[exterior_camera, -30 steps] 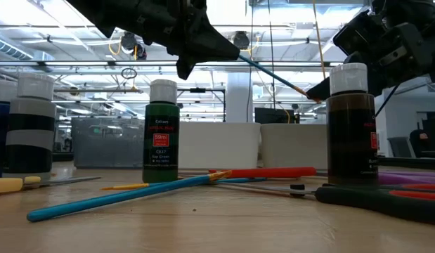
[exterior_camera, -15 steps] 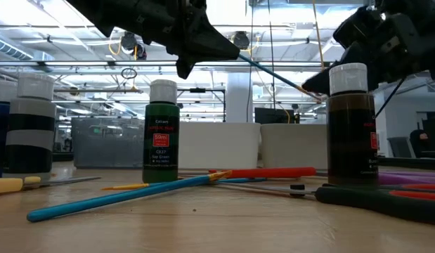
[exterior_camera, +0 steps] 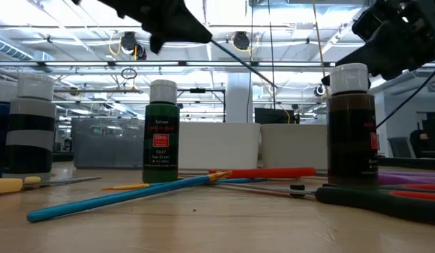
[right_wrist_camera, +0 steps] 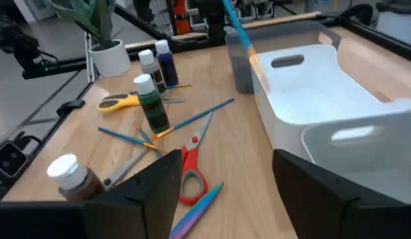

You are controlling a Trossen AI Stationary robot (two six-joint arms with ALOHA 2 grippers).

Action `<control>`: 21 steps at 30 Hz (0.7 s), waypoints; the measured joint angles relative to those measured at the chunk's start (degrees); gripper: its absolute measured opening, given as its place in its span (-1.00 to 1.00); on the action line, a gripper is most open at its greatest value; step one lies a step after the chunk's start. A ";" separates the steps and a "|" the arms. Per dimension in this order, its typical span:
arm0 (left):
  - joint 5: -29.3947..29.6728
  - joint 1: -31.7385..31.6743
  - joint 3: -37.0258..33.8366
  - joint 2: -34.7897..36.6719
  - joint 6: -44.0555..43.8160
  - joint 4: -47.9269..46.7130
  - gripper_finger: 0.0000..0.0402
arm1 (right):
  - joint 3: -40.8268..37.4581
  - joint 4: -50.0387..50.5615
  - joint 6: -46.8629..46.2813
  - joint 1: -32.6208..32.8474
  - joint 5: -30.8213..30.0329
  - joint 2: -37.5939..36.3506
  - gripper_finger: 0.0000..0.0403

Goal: Pick & Place Paint Supplies
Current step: Put the blue paint brush into the black bin

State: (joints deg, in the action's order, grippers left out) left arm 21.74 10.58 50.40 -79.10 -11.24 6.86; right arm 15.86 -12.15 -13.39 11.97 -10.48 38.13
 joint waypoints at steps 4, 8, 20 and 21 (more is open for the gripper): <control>7.84 2.18 0.02 2.49 -0.87 -5.22 -0.96 | 0.02 2.26 -0.50 0.02 0.02 -3.15 0.13; 14.39 3.43 -0.08 4.26 -3.81 -11.84 -0.96 | 0.04 2.52 -0.50 0.02 0.03 -4.50 0.10; 27.50 3.85 -1.04 8.84 -19.91 -29.13 -0.96 | 0.04 3.38 -0.87 0.02 0.06 -4.72 0.07; 29.19 3.89 -1.14 9.62 -21.84 -30.61 -0.96 | 0.04 3.51 -0.78 0.02 0.04 -4.72 0.07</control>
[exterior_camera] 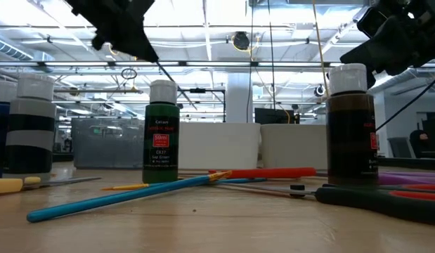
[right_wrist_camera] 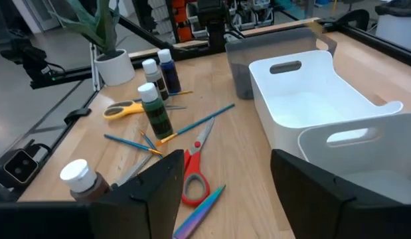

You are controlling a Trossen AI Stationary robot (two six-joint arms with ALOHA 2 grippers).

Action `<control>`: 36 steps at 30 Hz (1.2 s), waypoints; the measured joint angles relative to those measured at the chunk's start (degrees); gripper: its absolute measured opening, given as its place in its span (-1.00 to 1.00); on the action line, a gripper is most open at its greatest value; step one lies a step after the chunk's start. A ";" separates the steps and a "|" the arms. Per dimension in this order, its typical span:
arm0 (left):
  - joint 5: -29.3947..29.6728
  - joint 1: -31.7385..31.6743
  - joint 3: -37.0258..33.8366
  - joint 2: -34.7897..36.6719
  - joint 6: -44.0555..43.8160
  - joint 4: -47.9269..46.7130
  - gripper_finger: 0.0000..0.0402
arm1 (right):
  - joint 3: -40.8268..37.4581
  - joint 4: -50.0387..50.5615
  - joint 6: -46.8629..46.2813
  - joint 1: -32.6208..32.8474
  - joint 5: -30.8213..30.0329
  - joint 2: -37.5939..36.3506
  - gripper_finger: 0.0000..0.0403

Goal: Pick & Place Paint Supplies
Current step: Put the blue paint brush into the black bin

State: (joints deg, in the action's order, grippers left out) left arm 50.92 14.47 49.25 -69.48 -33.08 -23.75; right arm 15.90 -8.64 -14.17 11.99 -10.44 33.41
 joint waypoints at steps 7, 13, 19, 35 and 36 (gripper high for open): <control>4.43 -0.03 -0.57 1.47 -16.18 -16.90 -0.96 | 0.00 -0.03 0.26 0.00 0.00 0.00 0.05; 2.98 1.10 -0.57 1.45 -28.29 -26.53 -0.96 | 0.00 -0.03 0.26 0.00 -0.02 0.02 0.03; -3.40 0.82 -0.55 1.13 -31.71 -30.18 -0.96 | 0.00 -0.05 0.09 0.00 -0.17 0.02 0.02; -12.52 -5.79 -0.52 -4.52 -33.25 -29.61 -0.74 | 0.00 0.04 0.28 0.00 -0.22 0.02 0.02; -12.80 -5.91 -0.52 -4.52 -33.25 -29.61 -0.70 | -0.02 0.06 0.26 0.00 -0.24 0.02 0.02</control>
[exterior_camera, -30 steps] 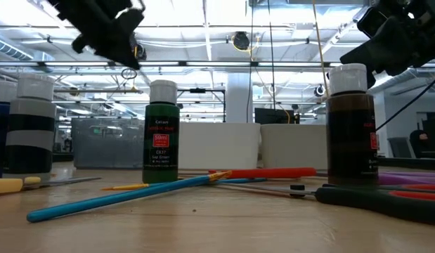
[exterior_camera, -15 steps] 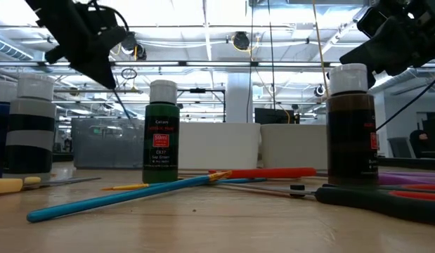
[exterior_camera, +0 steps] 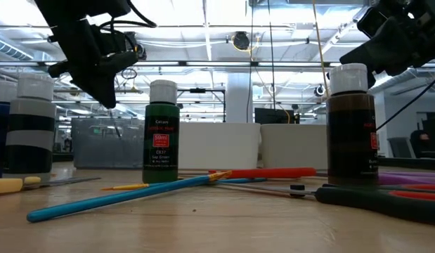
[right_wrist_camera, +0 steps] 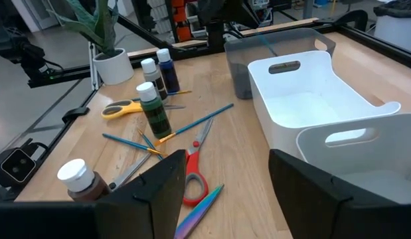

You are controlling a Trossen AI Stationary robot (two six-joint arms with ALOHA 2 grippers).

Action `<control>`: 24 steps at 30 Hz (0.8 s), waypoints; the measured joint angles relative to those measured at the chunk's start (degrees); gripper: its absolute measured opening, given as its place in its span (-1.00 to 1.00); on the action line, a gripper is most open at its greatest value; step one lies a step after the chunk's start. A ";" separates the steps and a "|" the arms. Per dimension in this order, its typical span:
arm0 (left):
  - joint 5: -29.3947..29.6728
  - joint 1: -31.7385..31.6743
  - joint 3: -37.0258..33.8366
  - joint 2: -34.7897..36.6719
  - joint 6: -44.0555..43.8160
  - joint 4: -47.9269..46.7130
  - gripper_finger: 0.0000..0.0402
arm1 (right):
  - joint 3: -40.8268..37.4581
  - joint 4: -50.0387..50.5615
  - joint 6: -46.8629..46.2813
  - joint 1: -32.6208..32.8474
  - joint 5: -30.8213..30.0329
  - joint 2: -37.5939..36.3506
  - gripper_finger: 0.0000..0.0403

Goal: Pick & Place Paint Supplies
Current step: Put the blue paint brush into the black bin, then put the brown paint bottle into the white bin

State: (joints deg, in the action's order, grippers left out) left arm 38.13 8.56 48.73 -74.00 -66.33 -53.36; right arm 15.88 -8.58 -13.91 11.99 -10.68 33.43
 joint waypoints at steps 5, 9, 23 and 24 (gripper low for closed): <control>-0.09 -0.03 0.00 0.02 -0.80 0.04 -0.39 | -0.01 0.07 0.02 0.00 0.00 0.00 0.02; 0.87 -0.10 0.00 0.02 -0.62 0.08 -0.08 | -0.01 0.07 0.02 0.00 0.00 0.00 0.02; 2.32 -0.28 0.02 0.04 5.45 5.86 0.41 | -0.01 -0.13 -0.06 0.00 0.00 0.02 0.02; 2.41 -0.28 0.02 0.04 6.34 7.01 0.42 | -0.01 -0.13 -0.24 0.00 0.00 0.02 0.02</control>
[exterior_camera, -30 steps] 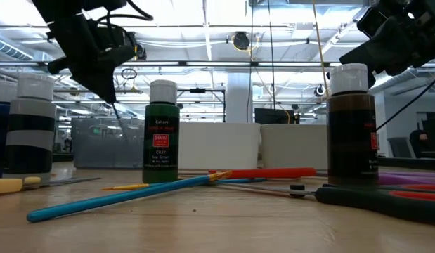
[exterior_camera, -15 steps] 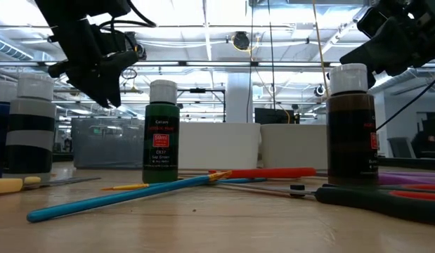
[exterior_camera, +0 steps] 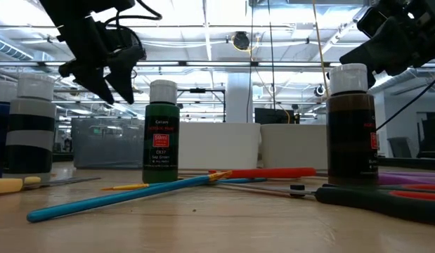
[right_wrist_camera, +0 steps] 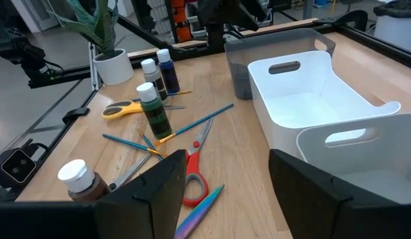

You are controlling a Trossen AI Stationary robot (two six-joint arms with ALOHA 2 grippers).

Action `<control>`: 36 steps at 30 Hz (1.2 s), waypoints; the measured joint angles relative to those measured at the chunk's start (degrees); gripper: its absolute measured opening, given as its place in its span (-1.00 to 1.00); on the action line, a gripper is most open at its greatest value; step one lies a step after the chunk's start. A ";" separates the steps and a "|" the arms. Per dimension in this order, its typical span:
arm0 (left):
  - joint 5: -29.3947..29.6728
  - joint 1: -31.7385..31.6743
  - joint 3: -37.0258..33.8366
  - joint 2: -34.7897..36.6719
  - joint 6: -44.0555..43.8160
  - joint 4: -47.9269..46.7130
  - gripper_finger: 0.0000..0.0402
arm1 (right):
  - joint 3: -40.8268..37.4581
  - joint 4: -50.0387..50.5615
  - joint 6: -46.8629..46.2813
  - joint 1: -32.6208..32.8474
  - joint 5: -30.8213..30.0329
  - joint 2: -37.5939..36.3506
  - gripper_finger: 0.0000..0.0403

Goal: Pick & Place Paint Supplies
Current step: Put the brown paint bottle into the white bin

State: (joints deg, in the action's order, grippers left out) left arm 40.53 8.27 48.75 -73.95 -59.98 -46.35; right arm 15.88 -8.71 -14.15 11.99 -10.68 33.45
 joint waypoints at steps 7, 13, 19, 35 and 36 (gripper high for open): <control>-0.04 0.00 0.00 0.02 6.68 7.58 0.37 | 0.00 0.00 -0.15 0.00 0.00 0.00 0.02; -0.10 0.00 0.00 0.02 10.41 11.59 0.39 | -0.02 0.00 -0.14 0.00 0.00 0.00 0.02; -1.58 0.00 0.00 0.02 12.38 15.00 0.41 | -0.02 0.00 -0.13 0.00 0.02 0.00 0.02; -5.84 0.00 0.00 0.02 24.17 29.21 0.41 | -0.07 0.00 -0.02 0.00 0.02 0.00 0.02; -6.52 0.00 0.00 0.02 25.00 30.23 0.41 | -0.07 0.00 -0.02 0.00 0.02 -0.01 0.02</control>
State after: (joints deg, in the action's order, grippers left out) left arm 34.02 8.27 48.75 -73.93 -34.98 -16.12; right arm 15.81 -8.71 -14.17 11.99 -10.66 33.44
